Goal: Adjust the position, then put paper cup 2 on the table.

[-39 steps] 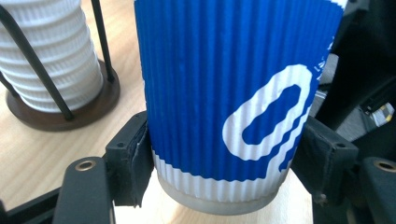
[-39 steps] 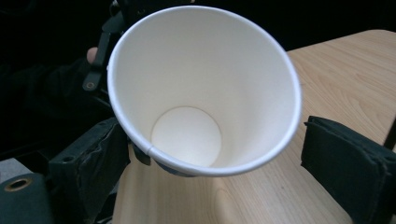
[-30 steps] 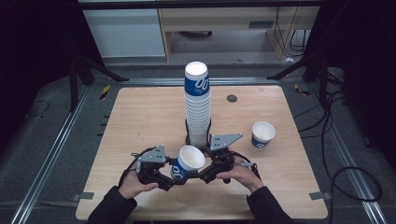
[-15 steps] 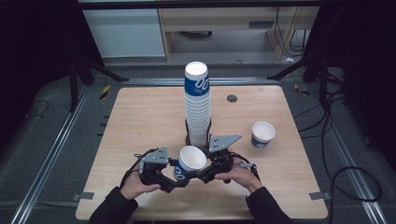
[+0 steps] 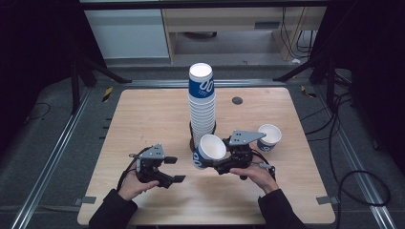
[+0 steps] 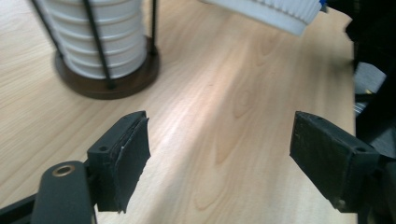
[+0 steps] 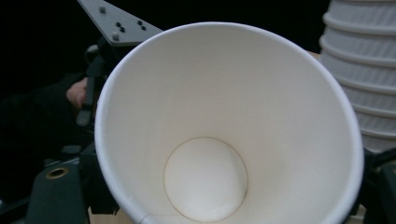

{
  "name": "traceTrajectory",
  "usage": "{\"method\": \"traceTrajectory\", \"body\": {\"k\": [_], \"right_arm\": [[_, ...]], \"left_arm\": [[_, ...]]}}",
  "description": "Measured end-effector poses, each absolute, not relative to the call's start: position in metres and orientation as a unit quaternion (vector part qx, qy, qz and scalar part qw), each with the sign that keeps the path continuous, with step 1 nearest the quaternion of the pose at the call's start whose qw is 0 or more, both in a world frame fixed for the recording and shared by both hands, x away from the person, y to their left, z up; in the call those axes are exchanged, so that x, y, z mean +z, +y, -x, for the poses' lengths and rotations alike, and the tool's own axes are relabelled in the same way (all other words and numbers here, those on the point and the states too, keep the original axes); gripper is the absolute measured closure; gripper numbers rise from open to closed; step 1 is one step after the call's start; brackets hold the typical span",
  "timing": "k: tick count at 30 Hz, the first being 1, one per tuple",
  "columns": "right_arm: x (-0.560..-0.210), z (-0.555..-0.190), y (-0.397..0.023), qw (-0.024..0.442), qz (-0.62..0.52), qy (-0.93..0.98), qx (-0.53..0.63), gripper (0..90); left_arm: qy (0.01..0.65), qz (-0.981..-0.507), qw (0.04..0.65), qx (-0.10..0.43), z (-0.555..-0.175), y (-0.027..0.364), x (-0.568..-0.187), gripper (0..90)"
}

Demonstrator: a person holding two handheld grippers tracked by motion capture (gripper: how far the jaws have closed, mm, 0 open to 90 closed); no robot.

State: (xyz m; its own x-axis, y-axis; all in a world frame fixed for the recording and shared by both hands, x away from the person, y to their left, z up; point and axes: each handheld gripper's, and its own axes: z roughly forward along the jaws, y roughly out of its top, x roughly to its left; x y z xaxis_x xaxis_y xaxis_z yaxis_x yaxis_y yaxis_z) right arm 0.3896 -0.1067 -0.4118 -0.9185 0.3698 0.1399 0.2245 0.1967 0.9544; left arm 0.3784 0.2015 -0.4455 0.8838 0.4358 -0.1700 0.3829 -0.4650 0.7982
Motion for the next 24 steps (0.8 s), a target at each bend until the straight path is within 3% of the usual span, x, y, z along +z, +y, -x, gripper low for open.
{"method": "traceTrajectory", "body": {"k": [24], "right_arm": [[-0.409,-0.392,-0.151,0.177,-0.309,0.775,0.522,19.9]], "left_arm": [[0.328,-0.825,0.454,0.072,-0.390,0.226,-0.444,18.5]]}}
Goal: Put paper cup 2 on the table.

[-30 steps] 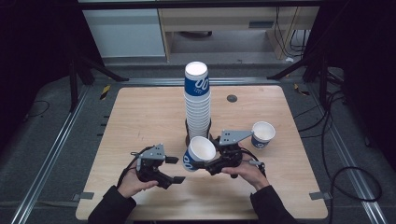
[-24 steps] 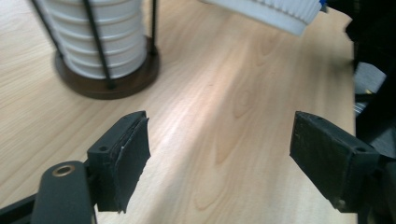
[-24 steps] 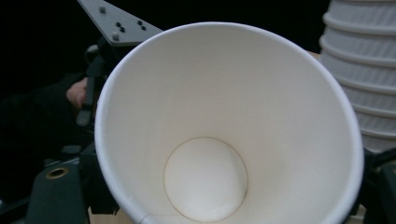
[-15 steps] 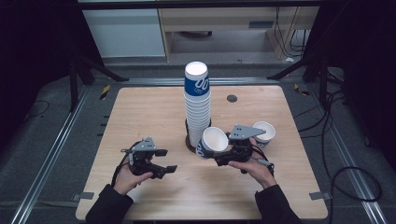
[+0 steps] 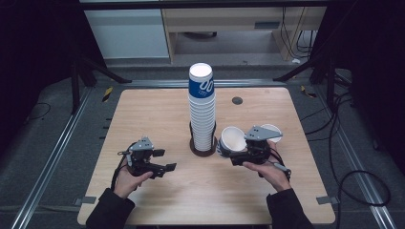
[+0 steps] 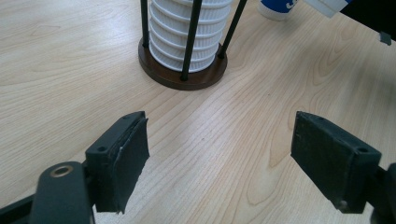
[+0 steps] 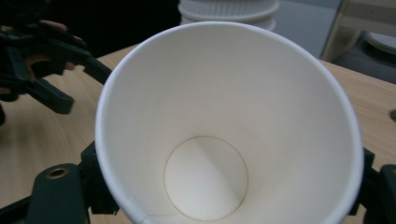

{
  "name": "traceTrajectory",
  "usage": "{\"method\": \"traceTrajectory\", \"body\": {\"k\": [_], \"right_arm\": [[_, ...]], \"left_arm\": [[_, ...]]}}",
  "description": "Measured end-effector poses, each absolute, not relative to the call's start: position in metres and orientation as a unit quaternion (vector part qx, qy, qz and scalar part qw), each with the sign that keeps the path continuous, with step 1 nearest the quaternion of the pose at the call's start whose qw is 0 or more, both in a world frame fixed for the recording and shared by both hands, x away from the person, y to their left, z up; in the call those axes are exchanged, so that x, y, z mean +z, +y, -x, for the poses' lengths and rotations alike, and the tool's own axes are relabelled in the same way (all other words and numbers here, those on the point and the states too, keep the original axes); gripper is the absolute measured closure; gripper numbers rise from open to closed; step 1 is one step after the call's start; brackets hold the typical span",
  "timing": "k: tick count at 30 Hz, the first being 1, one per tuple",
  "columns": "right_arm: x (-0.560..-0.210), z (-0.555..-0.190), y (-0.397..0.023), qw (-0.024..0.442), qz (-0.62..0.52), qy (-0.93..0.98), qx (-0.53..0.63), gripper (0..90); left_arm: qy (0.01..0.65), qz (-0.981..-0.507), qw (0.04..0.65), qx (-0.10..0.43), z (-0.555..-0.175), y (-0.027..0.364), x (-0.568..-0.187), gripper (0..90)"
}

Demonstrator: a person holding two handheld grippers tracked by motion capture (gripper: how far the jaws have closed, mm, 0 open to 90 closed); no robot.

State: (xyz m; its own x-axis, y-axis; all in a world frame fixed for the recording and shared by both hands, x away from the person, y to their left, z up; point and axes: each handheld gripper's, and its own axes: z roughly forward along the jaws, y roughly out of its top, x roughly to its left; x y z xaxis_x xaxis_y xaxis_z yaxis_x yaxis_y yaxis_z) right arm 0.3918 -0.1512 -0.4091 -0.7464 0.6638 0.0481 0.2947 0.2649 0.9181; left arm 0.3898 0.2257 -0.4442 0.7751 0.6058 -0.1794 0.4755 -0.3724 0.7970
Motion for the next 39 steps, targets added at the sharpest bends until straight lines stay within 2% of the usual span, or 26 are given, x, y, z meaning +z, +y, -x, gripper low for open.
{"method": "traceTrajectory", "body": {"k": [12,39], "right_arm": [[-0.419,-0.389,-0.179,0.209,-0.363,0.787,0.453,19.7],[-0.448,-0.401,-0.178,0.203,-0.388,0.812,0.387,19.4]], "left_arm": [[0.343,-0.821,0.448,0.083,-0.394,0.233,-0.444,17.6],[0.354,-0.817,0.445,0.095,-0.394,0.238,-0.445,17.6]]}}
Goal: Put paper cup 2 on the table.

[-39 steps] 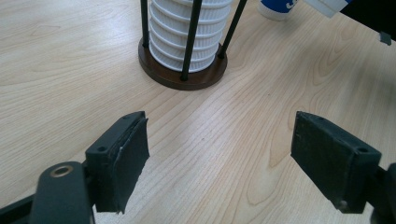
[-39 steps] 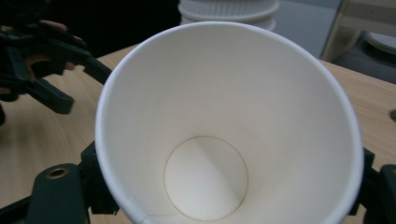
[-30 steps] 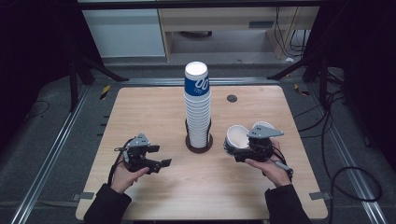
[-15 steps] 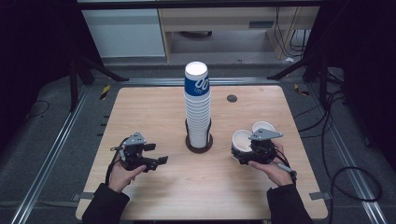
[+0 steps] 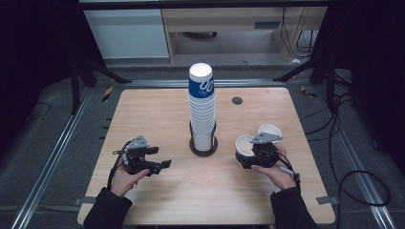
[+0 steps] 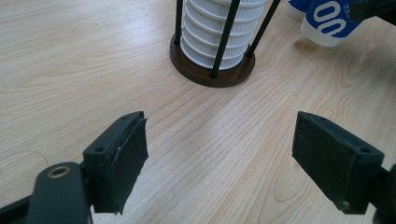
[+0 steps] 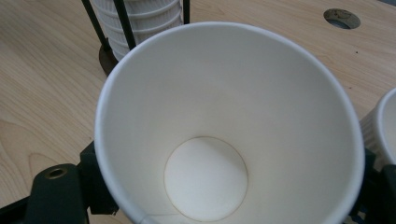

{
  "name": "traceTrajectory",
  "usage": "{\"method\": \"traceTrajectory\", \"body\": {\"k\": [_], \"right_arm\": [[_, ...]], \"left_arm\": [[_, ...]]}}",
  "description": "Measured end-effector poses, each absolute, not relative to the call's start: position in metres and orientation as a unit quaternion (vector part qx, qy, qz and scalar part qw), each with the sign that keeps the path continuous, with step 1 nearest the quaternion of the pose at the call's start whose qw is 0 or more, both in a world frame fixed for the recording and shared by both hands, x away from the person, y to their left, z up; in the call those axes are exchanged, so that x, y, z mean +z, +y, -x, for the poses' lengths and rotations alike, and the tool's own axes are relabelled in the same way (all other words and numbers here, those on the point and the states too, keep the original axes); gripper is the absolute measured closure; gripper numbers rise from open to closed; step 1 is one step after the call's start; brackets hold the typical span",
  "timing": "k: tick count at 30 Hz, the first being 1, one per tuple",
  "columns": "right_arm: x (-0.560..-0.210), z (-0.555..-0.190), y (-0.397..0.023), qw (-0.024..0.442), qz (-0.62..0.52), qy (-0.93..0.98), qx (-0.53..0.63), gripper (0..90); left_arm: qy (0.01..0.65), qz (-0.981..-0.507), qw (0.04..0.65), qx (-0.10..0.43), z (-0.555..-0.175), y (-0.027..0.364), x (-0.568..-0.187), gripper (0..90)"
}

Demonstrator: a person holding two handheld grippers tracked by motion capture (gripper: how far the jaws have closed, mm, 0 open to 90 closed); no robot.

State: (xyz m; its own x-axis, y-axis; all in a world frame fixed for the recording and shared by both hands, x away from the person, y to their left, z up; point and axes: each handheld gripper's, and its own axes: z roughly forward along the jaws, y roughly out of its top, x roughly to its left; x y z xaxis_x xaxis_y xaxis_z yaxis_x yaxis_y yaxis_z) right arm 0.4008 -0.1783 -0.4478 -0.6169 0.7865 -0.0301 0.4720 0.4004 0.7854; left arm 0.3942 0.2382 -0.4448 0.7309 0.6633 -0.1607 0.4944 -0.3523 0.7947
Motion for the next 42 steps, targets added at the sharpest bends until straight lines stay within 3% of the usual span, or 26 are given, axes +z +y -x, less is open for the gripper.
{"method": "traceTrajectory", "body": {"k": [29,33,42], "right_arm": [[-0.472,-0.412,-0.180,0.205,-0.393,0.815,0.374,18.2],[-0.471,-0.412,-0.179,0.201,-0.390,0.817,0.375,11.2],[-0.463,-0.407,-0.181,0.210,-0.385,0.809,0.392,6.0]], "left_arm": [[0.356,-0.820,0.438,0.095,-0.395,0.238,-0.448,17.4],[0.354,-0.821,0.438,0.095,-0.394,0.238,-0.447,17.3],[0.355,-0.819,0.440,0.095,-0.394,0.240,-0.446,17.2]]}}
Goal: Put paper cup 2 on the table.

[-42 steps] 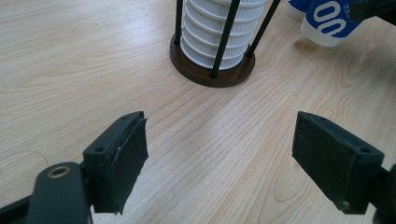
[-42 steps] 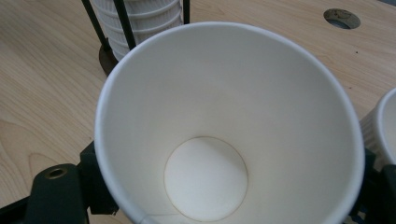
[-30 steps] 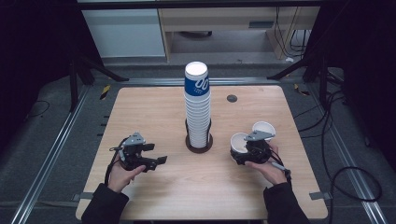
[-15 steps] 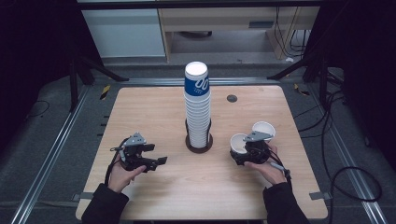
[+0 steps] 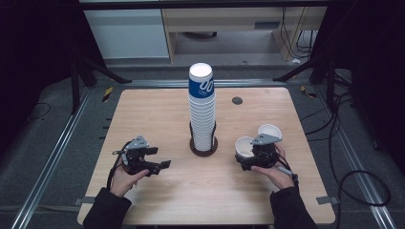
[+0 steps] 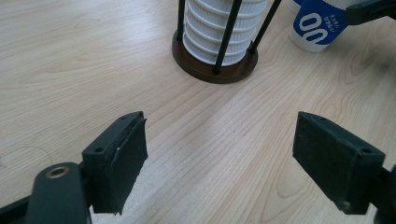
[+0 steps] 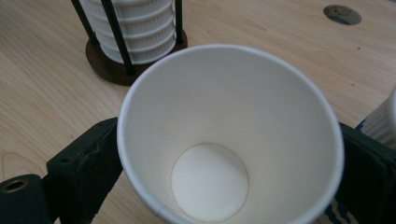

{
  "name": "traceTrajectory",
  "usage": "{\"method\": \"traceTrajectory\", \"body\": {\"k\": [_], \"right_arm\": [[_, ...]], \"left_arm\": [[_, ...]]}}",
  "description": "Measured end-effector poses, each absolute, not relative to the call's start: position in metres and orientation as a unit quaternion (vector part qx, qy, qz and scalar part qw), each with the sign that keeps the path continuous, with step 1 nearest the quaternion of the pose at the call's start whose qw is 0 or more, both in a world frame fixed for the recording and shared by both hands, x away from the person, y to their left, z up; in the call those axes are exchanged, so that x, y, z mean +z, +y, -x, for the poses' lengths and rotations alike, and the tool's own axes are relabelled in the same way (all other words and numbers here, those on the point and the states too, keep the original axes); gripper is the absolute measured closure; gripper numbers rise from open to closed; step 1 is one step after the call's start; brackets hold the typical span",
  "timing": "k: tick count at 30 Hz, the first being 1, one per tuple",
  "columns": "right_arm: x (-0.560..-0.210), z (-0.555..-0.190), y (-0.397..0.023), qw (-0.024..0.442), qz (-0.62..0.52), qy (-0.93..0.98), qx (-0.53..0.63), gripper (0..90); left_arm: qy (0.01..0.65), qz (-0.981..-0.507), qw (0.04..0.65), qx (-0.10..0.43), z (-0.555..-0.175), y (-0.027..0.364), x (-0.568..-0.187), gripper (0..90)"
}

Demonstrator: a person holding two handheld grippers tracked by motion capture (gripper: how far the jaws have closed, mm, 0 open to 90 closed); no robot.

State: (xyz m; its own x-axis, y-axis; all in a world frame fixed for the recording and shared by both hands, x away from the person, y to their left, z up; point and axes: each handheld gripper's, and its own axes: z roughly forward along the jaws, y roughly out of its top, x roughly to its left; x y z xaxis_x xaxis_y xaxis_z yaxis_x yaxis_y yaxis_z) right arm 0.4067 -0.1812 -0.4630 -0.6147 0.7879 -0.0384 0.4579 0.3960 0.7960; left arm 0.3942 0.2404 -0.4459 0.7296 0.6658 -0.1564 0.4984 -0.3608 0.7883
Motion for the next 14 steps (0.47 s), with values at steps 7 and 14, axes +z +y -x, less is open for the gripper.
{"method": "traceTrajectory", "body": {"k": [7,14], "right_arm": [[-0.451,-0.402,-0.183,0.219,-0.383,0.794,0.418,4.6],[-0.435,-0.397,-0.184,0.229,-0.378,0.783,0.439,3.8]], "left_arm": [[0.355,-0.820,0.439,0.096,-0.394,0.241,-0.446,17.1],[0.362,-0.816,0.440,0.098,-0.396,0.244,-0.446,17.1]]}}
